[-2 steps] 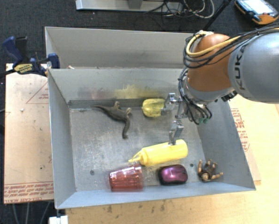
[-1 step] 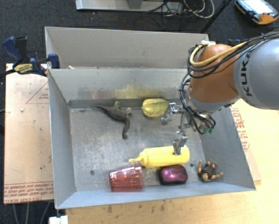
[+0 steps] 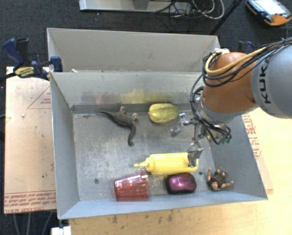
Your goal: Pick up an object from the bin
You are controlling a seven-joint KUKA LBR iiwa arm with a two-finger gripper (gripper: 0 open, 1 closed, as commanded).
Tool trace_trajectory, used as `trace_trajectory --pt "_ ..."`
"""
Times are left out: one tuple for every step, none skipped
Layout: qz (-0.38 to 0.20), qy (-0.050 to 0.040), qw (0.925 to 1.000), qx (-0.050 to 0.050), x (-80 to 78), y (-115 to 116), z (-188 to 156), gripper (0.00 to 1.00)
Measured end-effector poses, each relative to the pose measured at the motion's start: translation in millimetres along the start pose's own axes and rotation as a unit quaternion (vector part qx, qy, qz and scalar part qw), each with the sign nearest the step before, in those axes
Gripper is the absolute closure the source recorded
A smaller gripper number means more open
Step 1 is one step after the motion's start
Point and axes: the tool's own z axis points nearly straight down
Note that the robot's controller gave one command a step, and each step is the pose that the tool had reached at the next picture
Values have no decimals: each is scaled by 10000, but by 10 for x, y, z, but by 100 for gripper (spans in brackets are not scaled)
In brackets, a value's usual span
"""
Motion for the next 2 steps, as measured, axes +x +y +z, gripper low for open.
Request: trace_trajectory --pt "664 -104 9977 74 227 59 496 0" --pt "651 -83 9978 71 247 56 505 100"
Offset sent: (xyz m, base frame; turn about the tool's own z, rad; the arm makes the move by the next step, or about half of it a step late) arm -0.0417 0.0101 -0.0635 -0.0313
